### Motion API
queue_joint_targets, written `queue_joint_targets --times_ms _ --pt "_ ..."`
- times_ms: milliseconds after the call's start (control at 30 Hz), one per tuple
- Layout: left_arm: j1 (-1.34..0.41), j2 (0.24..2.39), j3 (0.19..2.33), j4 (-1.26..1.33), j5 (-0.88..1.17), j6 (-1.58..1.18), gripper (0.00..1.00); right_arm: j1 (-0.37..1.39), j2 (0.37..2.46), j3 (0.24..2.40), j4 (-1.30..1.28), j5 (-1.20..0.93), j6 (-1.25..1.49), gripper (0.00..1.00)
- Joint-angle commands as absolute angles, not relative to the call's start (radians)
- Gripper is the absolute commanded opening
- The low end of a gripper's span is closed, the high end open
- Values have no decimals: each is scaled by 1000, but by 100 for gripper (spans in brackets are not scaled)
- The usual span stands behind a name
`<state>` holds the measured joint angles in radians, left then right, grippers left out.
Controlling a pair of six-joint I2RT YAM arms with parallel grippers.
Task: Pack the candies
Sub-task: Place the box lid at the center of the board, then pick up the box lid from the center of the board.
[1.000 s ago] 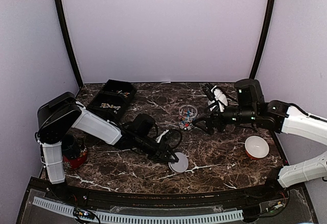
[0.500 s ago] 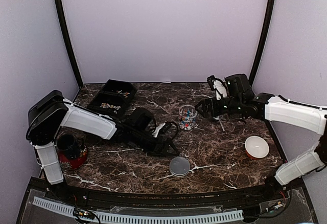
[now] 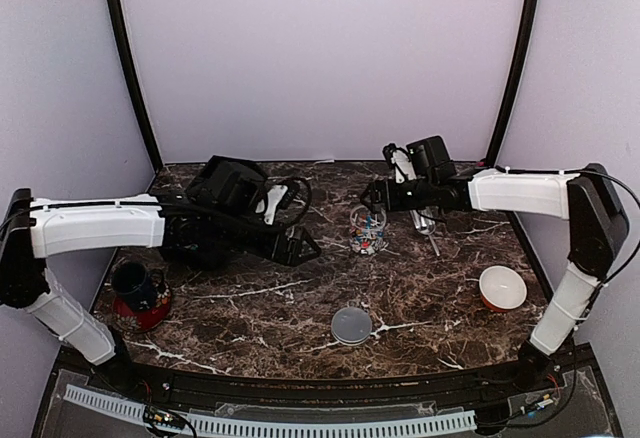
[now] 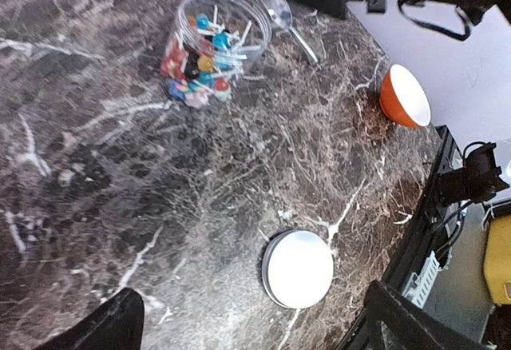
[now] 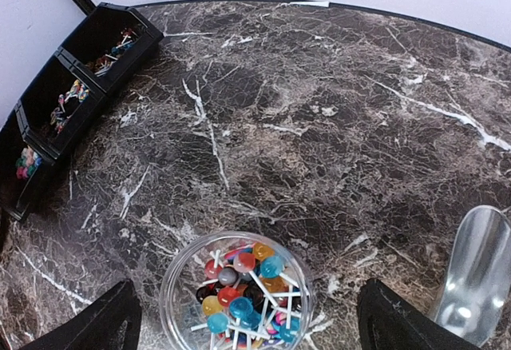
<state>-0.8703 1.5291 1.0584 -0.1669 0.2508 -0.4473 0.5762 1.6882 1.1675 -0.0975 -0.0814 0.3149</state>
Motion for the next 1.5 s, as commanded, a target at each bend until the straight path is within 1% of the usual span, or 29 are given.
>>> queue_joint_targets --times_ms 0,100,233,333,467,667,933,1033,1167,1233,1467 --pt "-859 1354 1047 -268 52 -359 99 560 1761 1215 -24 -154 365 95" --pt "-849 1259 1008 -269 -27 -333 99 558 1799 1226 7 -222 385 98" --pt "-834 1168 985 -298 -119 -311 99 558 1819 1211 42 -298 418 98" --pt "-820 1130 975 -310 -148 -299 99 560 1818 1172 102 -378 451 98" --pt "-813 1118 968 -317 -183 -252 99 582 1821 1159 156 -456 473 98" --pt "-806 1120 937 -265 -206 -185 99 652 1847 1166 144 -506 474 98" --pt "-773 1117 885 -221 -175 -167 99 740 1852 1185 98 -517 460 97" --pt "-769 1115 868 -205 -158 -172 99 754 1823 1195 40 -484 398 97" --pt "-765 1114 866 -206 -140 -208 99 756 1747 1210 -103 -378 232 100" --pt "-764 1105 860 -205 -125 -241 99 757 1688 1208 -166 -349 144 98" --pt "-764 1070 748 -75 -81 -343 99 798 1491 1116 -309 -309 -108 98"
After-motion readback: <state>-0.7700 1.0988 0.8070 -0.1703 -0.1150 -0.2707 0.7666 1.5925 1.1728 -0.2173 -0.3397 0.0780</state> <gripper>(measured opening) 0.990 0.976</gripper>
